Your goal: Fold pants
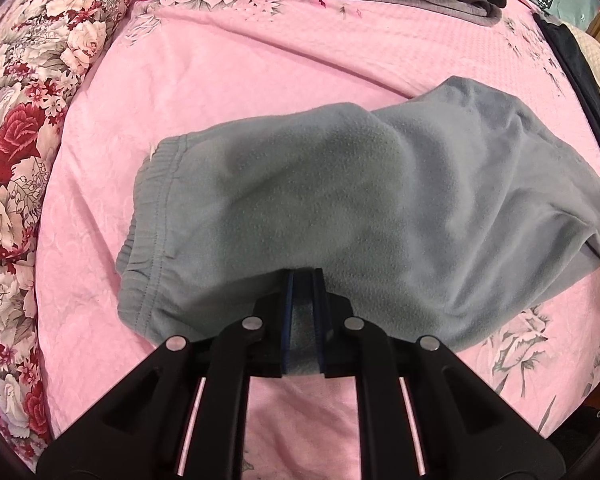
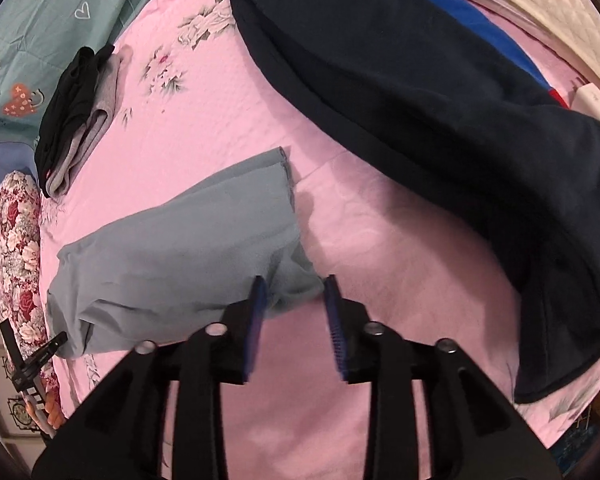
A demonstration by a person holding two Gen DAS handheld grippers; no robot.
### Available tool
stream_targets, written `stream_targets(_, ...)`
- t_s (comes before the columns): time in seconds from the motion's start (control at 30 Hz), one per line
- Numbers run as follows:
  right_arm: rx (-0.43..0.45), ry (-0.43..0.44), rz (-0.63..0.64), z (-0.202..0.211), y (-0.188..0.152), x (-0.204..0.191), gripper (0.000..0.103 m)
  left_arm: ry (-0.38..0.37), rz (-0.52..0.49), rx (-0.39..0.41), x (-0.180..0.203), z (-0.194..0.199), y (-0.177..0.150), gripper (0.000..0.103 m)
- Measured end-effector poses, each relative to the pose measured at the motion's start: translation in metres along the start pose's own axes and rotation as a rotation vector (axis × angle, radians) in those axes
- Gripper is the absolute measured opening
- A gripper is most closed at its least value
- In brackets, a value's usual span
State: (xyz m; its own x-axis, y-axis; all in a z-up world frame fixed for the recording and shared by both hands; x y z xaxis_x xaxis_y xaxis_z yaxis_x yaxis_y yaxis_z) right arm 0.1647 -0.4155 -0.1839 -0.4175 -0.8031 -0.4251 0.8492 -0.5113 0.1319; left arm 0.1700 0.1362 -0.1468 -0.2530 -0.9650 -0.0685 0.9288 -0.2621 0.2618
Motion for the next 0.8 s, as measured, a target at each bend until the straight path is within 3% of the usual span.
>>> stream_targets(0.13,-0.06,0.098,-0.013,-0.007,-0.001,-0.005,0.034,0.012,0.002,-0.002,0.003,0.001,0.0,0.01)
stream_targets(0.17,-0.063,0.099,-0.001,-0.01,-0.002,-0.009,0.029,0.012,0.003,-0.002,0.003,0.001,-0.001,0.011)
stream_targets(0.23,-0.073,0.121,-0.009,-0.015,-0.003,-0.011,0.009,0.01,0.007,-0.005,0.002,0.001,-0.001,0.011)
stream_targets(0.43,0.074,0.103,0.003,0.028,0.018,-0.017,0.004,0.024,0.009,-0.021,0.0,0.0,0.0,0.015)
stream_targets(0.5,0.117,0.048,0.023,0.044,0.026,-0.019,0.004,0.034,0.011,-0.014,0.0,0.0,-0.001,0.016)
stream_targets(0.7,-0.008,-0.079,0.029,-0.006,0.019,-0.006,0.004,0.031,0.027,-0.01,-0.005,0.003,-0.004,0.024)
stream_targets(0.8,0.023,-0.204,0.095,0.006,0.018,-0.017,0.016,-0.005,0.034,0.009,-0.007,0.01,-0.003,0.024)
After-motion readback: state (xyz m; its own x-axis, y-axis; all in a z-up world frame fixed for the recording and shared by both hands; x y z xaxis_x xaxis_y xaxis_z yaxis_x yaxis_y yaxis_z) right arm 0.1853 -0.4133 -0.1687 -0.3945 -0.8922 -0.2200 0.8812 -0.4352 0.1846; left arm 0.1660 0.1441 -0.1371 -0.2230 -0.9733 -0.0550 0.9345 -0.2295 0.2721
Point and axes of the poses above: each gripper's, at about its wrist camera, not at the fingertips, and z roughly against the way its jaws point, x to its right, y to its top, the point moved 3 cm from there along -z, roughly the way its jaws point, and after that the axes turned 8 degrees about -z, right-handed, at the moved point
